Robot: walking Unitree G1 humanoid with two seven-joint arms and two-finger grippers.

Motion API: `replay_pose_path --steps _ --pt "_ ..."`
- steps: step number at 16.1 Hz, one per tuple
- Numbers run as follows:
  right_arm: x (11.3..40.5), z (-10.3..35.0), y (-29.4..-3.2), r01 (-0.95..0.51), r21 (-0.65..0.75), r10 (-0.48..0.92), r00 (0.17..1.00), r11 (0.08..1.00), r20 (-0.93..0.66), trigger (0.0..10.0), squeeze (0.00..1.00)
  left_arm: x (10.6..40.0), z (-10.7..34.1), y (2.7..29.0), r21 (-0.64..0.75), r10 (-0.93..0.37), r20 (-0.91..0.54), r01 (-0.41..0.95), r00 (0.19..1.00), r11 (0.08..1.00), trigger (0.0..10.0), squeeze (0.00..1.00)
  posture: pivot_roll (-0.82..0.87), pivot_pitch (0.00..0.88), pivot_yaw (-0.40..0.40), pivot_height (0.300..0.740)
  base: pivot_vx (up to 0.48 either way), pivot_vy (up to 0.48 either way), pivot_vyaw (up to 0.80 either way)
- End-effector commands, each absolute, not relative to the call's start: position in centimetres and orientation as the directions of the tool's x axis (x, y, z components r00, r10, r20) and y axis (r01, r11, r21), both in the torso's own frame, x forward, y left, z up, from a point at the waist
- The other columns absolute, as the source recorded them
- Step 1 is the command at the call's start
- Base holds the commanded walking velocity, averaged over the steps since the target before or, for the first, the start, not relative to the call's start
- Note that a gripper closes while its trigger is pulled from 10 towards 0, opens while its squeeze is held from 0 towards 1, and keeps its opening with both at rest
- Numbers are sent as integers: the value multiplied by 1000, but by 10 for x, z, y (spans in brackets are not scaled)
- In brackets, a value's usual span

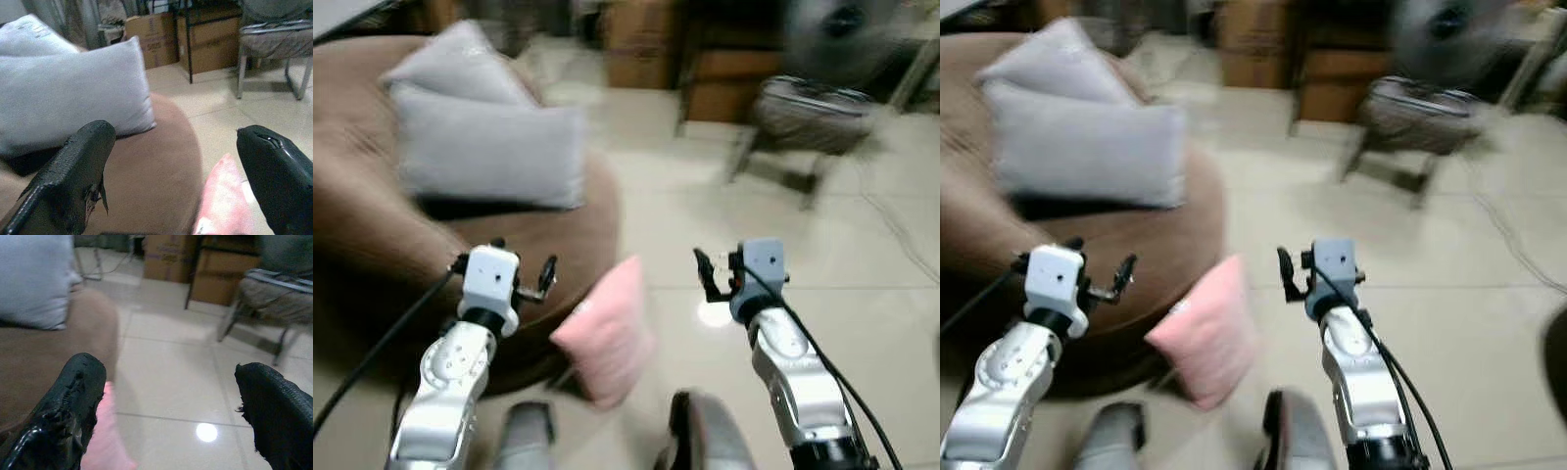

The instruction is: Move the pillow to the sofa from floor

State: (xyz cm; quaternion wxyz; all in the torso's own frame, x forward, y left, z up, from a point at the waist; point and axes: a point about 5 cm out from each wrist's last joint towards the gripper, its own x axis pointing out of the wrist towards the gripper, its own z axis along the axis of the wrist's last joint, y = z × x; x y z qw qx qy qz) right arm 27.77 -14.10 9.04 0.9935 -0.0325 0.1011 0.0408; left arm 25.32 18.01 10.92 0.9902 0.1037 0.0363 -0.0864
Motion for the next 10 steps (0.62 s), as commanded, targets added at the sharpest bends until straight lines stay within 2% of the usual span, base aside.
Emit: replay_pose_path --steps 1,10 --pt "279 91 -146 -73 -69 57 977 995 -205 10000 0 253 108 174 189 -179 -95 194 979 963 10000 0 59 0 -50 605 311 0 0" --pt "279 91 -146 -67 -75 51 977 995 -207 10000 0 254 108 174 196 -182 -102 199 978 960 10000 0 58 0 -45 605 322 0 0"
